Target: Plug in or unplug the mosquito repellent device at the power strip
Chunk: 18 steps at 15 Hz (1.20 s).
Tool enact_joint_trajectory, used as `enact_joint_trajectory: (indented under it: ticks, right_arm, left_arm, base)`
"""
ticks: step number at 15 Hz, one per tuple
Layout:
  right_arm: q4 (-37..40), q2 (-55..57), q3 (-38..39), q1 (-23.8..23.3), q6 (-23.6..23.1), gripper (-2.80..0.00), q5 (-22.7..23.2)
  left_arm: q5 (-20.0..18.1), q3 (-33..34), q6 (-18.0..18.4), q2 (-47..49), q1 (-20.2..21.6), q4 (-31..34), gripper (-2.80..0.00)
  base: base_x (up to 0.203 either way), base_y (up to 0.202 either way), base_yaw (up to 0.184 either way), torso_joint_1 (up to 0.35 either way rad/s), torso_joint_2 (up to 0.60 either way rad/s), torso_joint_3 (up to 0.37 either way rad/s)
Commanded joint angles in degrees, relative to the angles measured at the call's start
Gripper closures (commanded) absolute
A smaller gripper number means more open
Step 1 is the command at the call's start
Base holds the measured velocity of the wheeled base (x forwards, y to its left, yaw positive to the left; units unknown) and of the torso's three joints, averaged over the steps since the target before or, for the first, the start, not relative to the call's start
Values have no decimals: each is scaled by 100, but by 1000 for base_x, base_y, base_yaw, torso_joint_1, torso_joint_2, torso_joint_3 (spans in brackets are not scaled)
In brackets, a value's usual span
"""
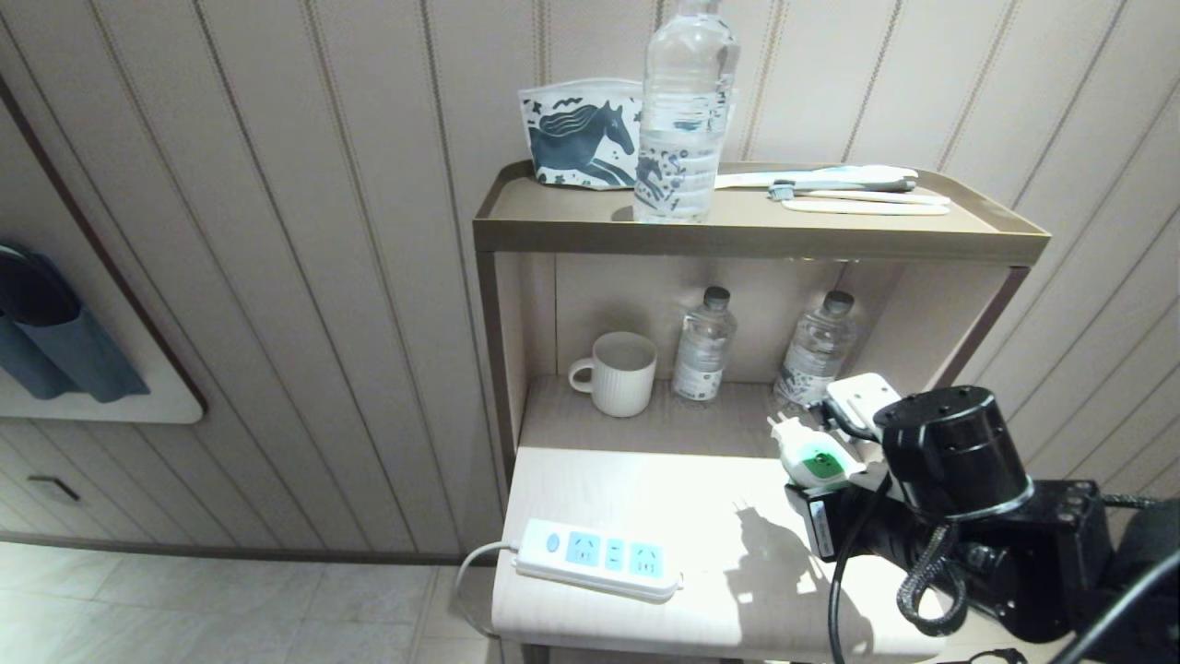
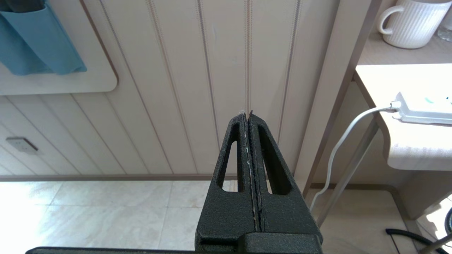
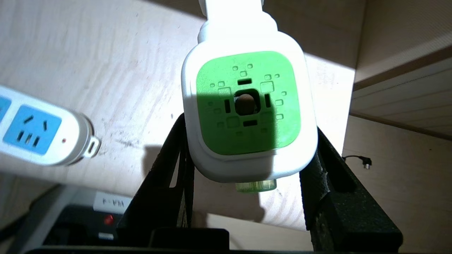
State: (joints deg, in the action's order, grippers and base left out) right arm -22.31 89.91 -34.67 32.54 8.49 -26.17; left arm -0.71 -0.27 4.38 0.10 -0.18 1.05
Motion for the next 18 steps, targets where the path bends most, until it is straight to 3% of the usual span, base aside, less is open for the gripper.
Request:
enact_joint_trajectory:
  ticks: [1, 3, 5, 11, 16, 18]
  right_arm:
    - [-1121, 77, 513, -321, 369, 0, -47]
    - [-1287, 354, 675, -356, 820, 0, -36]
    - [-1643, 596, 882, -336, 958, 0, -27]
    - [-2951, 1860, 990, -263, 910, 0, -101]
    - [-3211, 2064, 1062, -204, 580, 0, -209]
    - [-3756, 2194, 1167, -180, 530, 0, -189]
  left_arm:
    - [0, 0, 2, -1, 1, 1, 0]
    - [0, 0, 2, -1, 1, 1, 0]
    - [0, 0, 2, -1, 1, 1, 0]
    - [0, 0, 2, -1, 1, 1, 0]
    - [0, 0, 1, -1, 1, 1, 0]
    - [0, 0, 2, -1, 1, 1, 0]
  base:
    - [0, 0, 0, 0, 0, 0]
    - [0, 0, 0, 0, 0, 0]
    - [0, 0, 0, 0, 0, 0]
    - [0, 0, 0, 0, 0, 0]
    - [0, 0, 0, 0, 0, 0]
    - [0, 0, 0, 0, 0, 0]
